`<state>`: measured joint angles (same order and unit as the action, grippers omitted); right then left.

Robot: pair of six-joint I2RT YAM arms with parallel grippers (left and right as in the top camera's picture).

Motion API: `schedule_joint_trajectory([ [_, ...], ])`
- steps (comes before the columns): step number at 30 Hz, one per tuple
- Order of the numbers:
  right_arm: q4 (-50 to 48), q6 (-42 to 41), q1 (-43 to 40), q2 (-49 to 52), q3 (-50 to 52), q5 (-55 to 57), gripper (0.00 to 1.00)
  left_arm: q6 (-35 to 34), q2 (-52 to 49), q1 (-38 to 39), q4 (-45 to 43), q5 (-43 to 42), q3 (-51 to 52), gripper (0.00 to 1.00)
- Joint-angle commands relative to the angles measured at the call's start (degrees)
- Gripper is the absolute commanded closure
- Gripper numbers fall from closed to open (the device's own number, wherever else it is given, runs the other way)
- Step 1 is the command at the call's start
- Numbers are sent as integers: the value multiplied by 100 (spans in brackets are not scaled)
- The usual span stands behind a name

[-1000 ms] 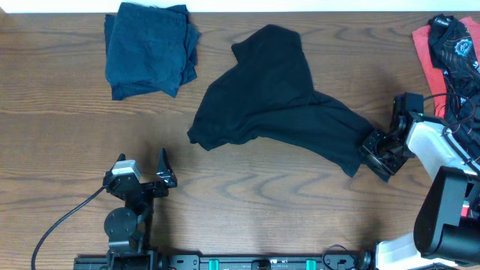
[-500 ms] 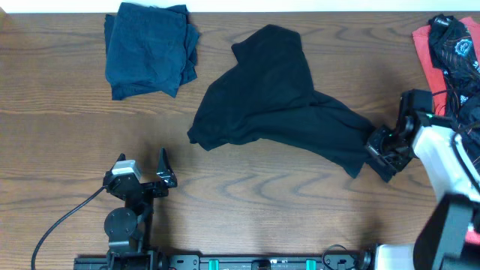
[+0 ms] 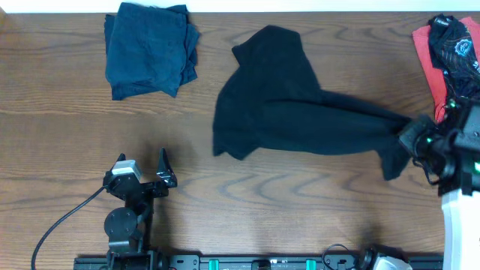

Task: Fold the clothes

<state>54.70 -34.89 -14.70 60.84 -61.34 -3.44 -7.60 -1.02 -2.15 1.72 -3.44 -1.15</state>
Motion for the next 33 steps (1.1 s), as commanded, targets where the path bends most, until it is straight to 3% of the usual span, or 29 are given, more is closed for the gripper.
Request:
schedule_joint_trajectory([
  [1,96,66,-57,-162,-87,127,94,28,-2,-15,205,7,92,2],
  [12,540,177,-57,-125,-85,214,94,28,-2,-15,205,7,92,2],
  [15,581,170,-57,-125,-85,140,99,31,-2,-15,205,11,92,2],
  [28,855,282,-57,-125,-79,13,97,-13,-2,-13,177,-26,92,2],
  [33,942,389,-57,-125,-79,17,99,-192,-2,-13,-345,-1906,17,2],
])
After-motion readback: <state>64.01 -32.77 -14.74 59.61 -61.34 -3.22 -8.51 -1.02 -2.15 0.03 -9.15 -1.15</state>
